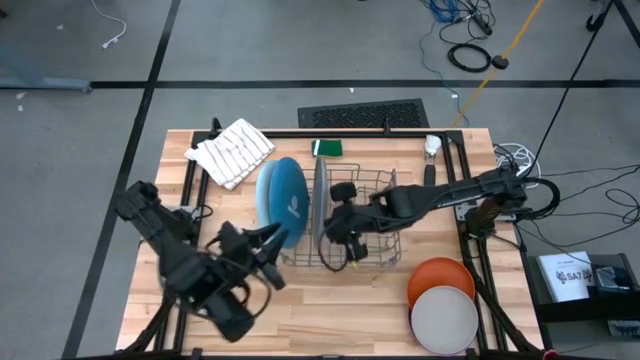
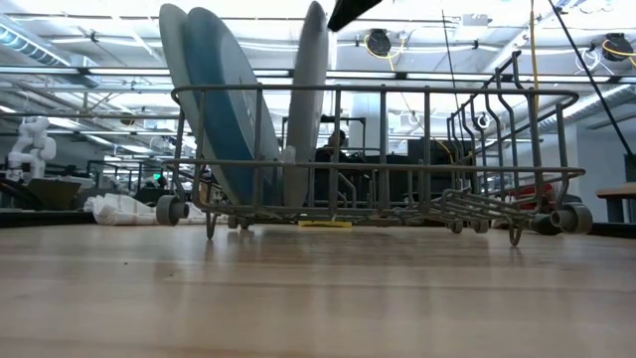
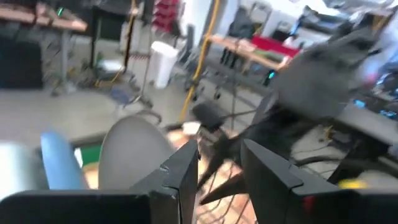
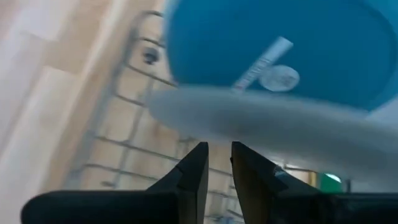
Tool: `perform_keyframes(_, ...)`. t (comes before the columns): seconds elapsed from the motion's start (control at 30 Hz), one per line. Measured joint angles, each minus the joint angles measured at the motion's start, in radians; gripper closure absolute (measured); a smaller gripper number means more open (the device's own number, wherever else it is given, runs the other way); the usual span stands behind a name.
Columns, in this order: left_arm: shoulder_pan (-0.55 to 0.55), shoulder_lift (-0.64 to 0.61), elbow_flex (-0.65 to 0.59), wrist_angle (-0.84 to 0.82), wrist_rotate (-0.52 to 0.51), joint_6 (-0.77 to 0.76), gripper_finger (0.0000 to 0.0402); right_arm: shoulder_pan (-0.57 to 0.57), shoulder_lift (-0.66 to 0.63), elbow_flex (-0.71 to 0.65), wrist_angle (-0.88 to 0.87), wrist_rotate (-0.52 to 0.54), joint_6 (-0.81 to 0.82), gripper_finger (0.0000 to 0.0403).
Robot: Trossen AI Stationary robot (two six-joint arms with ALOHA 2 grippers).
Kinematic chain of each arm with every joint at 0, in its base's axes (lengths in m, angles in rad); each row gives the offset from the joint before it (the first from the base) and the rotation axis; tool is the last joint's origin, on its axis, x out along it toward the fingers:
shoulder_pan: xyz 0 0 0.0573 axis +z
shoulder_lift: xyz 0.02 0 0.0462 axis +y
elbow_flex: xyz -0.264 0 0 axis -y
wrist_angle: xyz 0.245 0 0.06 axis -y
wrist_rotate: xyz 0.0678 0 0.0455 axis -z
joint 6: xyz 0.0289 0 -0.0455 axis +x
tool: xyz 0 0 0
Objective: Sort dishes
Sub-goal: Put the gray plate into the dish rack
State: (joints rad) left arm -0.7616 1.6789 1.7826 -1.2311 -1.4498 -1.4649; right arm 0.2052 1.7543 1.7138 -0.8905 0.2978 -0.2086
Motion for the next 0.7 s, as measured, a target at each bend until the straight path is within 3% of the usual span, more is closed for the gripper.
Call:
perform_keyframes(0.17,-0.083,-0.038,0.005,0.08,-0.112,0.14,0.0278,-0.052,0.015,0.0,0.05,0.088,0.001,0.0337)
perform_keyframes(0.27,-0.116,-0.052,0.005,0.106,-0.12,0.197,0.0278,-0.072,0.017,0.0,0.141,0.123,-0.037,0.0337)
perform_keyframes(0.53,-0.133,-0.056,0.005,0.103,-0.123,0.249,0.0278,-0.101,0.044,0.0,0.406,0.073,-0.228,0.0337)
perform_keyframes(0.7,-0.134,-0.057,0.005,0.097,-0.123,0.3,0.0278,-0.138,0.086,0.001,0.448,0.039,-0.25,0.0337)
